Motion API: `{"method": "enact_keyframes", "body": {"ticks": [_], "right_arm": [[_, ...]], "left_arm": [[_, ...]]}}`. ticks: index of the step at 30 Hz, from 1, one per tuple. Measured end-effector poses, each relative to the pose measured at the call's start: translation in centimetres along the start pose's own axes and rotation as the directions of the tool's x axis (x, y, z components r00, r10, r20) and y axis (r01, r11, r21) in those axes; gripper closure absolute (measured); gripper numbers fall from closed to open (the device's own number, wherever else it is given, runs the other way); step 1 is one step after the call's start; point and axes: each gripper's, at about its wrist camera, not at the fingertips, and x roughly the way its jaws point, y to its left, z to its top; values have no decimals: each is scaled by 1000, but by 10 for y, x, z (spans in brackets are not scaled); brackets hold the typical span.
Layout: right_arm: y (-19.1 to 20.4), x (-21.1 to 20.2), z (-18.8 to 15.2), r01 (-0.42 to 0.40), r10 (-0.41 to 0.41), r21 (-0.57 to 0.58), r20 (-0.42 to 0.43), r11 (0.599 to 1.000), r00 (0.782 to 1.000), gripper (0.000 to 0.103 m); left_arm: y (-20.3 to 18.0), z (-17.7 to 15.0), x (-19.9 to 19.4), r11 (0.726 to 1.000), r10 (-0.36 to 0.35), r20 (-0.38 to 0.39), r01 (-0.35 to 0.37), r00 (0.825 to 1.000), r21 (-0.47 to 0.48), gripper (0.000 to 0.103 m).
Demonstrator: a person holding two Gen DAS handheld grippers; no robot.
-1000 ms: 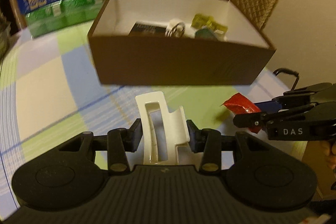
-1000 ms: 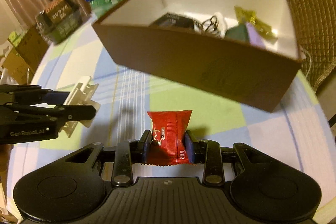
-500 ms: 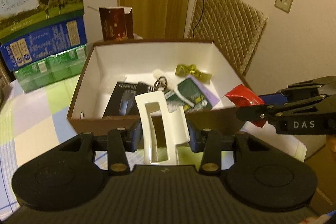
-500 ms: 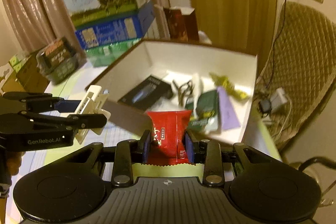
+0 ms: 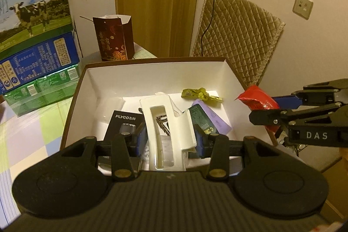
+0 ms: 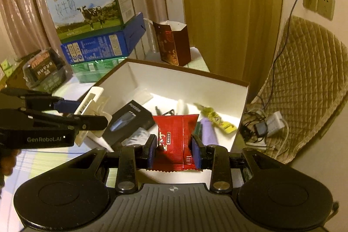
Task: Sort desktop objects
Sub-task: 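Carry the white holder and red packet over the brown box with both tools, then open both grippers to release the holder and red packet into the box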
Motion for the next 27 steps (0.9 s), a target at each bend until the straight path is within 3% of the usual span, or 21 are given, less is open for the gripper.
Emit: {"method": "enact_keyframes", "body": {"ticks": [16,27], "right_arm": [[-23,55,-3,14,-19,-42,-119,999,993,72],[-35,77,-1,-4,-18,-109,-198,994,980,72]], "left_arm": [[-2,14,75,1000,3,-136,-1,991,10,64],[-6,5,112,999,-25,-259,32,965,23,64]]}}
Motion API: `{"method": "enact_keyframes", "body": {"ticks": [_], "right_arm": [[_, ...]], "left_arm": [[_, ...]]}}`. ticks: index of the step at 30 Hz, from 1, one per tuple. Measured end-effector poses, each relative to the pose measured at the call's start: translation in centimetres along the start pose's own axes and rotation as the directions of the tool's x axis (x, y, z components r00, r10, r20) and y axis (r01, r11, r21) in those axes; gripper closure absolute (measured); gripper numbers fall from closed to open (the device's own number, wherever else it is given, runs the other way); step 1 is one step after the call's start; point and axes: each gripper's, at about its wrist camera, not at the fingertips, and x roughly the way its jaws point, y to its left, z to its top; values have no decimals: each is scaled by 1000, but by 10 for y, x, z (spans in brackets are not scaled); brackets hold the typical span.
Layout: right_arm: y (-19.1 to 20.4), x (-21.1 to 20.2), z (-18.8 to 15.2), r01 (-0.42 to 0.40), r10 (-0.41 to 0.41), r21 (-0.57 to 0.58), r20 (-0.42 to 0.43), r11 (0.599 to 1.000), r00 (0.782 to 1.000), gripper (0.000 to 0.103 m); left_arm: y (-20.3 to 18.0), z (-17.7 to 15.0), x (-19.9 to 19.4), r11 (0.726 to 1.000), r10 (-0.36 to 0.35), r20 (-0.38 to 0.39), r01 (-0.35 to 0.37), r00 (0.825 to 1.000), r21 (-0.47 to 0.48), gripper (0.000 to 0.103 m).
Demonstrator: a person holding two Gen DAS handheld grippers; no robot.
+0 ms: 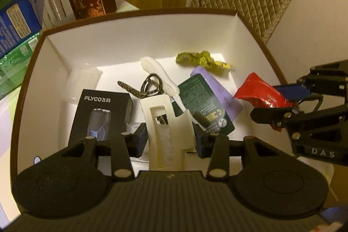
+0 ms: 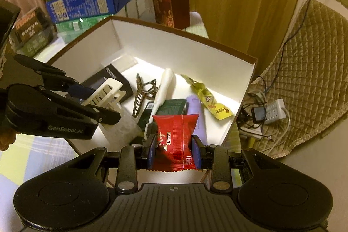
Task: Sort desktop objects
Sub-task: 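Open both grippers to release the holder and red packet into the box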
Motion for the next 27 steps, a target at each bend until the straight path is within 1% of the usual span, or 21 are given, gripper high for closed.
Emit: {"method": "enact_keyframes", "body": {"ticks": [5,7,10,11,12,16,18,27], "right_arm": [[2,10,0,-10,9,-32,-27,999,1000,72],[3,14,0,-16,14,-36,-38,999,999,72],[5,18,1,-23,21,-47,-50,999,999,72],[6,19,1,-27,24,-50,-53,998,998,72],[6,20,1,-29,26,-53,-55,998,998,72],[8,22,4,-43,39,-65,-64,997,997,72],[9,24,5,-53,48,-70,-71,996,996,72],[13,27,7,-73,65,-95,-93,993,994,72]], "left_arm": [[5,0,10,1000,11,-37,-12,999,-11,64],[8,0,12,1000,13,-47,-14,999,-17,61],[9,1,10,1000,17,-36,-18,999,-17,49],[9,2,8,1000,19,-31,-20,999,-18,44],[9,2,6,1000,19,-25,-20,999,-18,42],[12,5,1,999,22,-15,-22,1000,-23,41],[14,6,1,999,27,-14,-28,1000,-28,37],[22,4,-4,998,41,-5,-41,999,-49,36]]}}
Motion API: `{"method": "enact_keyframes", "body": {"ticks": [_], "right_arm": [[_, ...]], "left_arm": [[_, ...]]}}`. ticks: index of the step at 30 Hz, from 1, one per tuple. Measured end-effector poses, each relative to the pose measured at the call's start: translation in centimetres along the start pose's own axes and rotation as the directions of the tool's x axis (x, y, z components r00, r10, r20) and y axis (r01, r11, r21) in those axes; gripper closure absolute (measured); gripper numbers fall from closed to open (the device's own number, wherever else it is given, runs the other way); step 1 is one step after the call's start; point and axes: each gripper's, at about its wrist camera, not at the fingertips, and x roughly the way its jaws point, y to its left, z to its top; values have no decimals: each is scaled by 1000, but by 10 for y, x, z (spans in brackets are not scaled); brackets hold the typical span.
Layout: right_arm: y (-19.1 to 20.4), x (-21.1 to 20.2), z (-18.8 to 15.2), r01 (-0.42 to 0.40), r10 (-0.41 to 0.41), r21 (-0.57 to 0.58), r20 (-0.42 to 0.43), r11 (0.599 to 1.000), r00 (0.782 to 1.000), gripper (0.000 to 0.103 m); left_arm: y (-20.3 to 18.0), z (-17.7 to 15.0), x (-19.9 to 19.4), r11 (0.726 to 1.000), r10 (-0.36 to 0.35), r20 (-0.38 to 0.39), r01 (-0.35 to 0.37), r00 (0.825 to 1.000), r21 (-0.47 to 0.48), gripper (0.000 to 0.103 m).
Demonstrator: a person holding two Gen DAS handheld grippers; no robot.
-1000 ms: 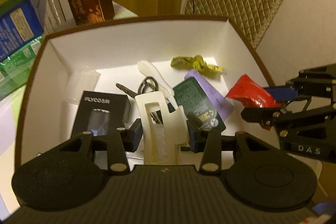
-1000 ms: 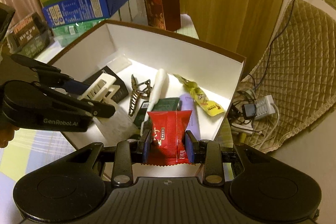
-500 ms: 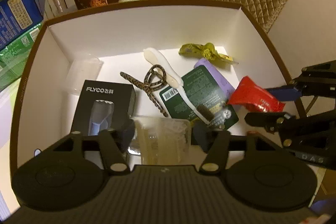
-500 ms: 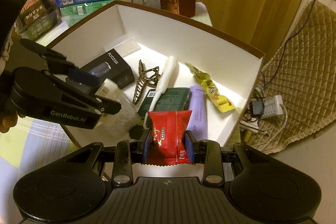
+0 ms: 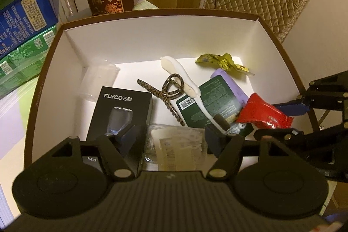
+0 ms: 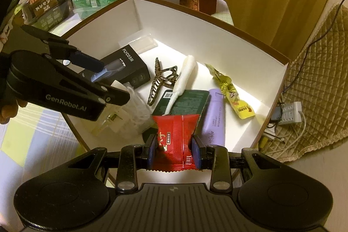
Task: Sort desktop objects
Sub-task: 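Open both grippers to release the holder and red packet into the box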
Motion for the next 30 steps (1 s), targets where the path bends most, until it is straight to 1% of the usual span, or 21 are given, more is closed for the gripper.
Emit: {"method": "enact_keyframes", "body": {"ticks": [10,15,16,18,19,20,21,24,26,27,30], "right_arm": [[3,2,2,-8,8,-7,-3,1000,1000,72],[6,5,5,-16,16,-5,2,1000,1000,72],[6,6,5,-16,16,-6,10,1000,1000,70],[6,8,6,-9,9,7,19,1000,1000,46],[6,7,5,0,0,20,27,1000,1000,21],[6,5,5,5,-6,26,43,1000,999,16],[7,2,3,-5,3,23,63,1000,998,16],[8,-5,1,-23,21,29,79,999,997,14],[10,-9,-1,-27,23,38,86,999,996,8],[10,-11,-2,-26,22,45,89,999,996,7],[11,-16,-6,-26,19,71,101,997,995,2]], "left_arm": [[5,-1,-3,1000,8,5,-8,1000,-9,35],[9,-2,-5,999,34,11,-34,999,-29,35],[10,-2,-6,999,37,13,-36,999,-32,34],[13,-2,-9,998,42,19,-41,999,-45,27],[14,-3,-11,998,47,23,-45,999,-47,25],[14,-3,-13,998,54,27,-53,998,-46,24],[15,-4,-15,997,66,33,-65,997,-42,22],[17,-7,-22,994,103,51,-101,993,-35,15],[19,-10,-28,993,114,65,-112,991,-36,11],[19,-11,-30,992,122,72,-119,990,-38,8],[20,-16,-40,989,143,100,-140,985,-36,4]]}}
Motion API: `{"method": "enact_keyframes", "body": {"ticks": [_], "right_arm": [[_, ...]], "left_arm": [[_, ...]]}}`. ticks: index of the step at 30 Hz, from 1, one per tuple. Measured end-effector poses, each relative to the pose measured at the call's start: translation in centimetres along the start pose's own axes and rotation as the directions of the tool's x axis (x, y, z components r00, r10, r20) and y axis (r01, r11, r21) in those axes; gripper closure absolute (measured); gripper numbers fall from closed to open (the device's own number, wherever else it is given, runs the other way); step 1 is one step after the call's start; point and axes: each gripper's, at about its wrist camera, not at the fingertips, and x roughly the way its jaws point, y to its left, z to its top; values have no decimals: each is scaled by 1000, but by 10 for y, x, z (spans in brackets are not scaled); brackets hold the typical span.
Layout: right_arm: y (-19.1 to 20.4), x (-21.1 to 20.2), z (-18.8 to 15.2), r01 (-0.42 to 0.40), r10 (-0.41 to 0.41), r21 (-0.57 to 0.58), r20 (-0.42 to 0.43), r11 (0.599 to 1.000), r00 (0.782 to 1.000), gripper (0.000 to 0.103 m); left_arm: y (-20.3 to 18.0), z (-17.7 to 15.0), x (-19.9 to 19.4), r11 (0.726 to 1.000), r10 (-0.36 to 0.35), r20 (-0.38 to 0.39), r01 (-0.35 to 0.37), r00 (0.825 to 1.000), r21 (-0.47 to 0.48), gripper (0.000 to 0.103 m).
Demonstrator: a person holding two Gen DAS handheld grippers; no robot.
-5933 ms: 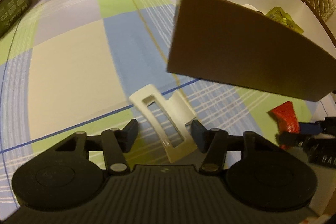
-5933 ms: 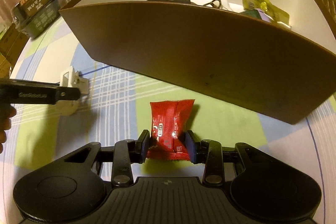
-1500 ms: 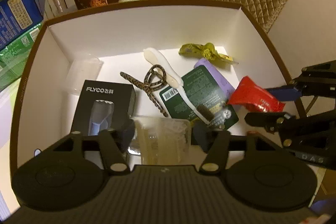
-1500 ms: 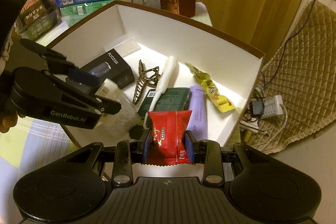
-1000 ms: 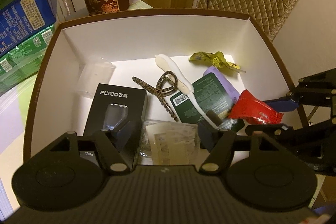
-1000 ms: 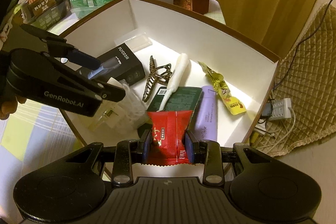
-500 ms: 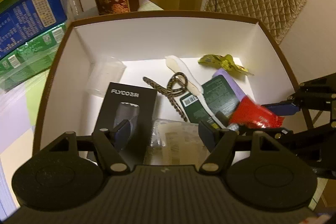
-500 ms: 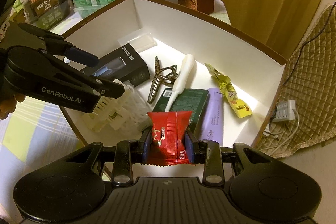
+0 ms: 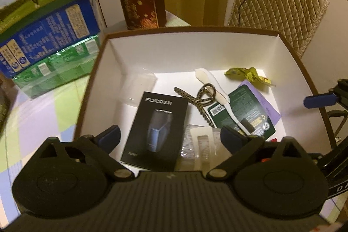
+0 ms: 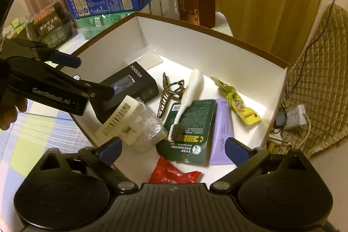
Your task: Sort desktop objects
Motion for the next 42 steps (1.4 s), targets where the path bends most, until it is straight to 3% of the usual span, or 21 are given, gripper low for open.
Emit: {"method": "enact_keyframes", "body": {"ticks": [13,20,27,37,42], "right_arm": [[8,-16,-9,69,-70,99,13,993,997,2],[21,-34,-20,104,-117,175,63,979,991,2],[37,-53,-36,110,-143,268,108,957,984,2],[85,-75,-64,164,-200,272,113,948,973,2],[105,-74,-73,148,-178,258,98,955,979,2]], "left_arm": [[2,-13,-30,996,73,81,-77,994,42,1],[8,-29,-54,1000,19,102,-21,995,18,1],[17,-53,-80,1000,30,126,-30,992,-2,1],[36,-87,-111,999,22,121,-17,992,-39,1],[41,-100,-120,998,31,123,-24,992,-56,1]]}}
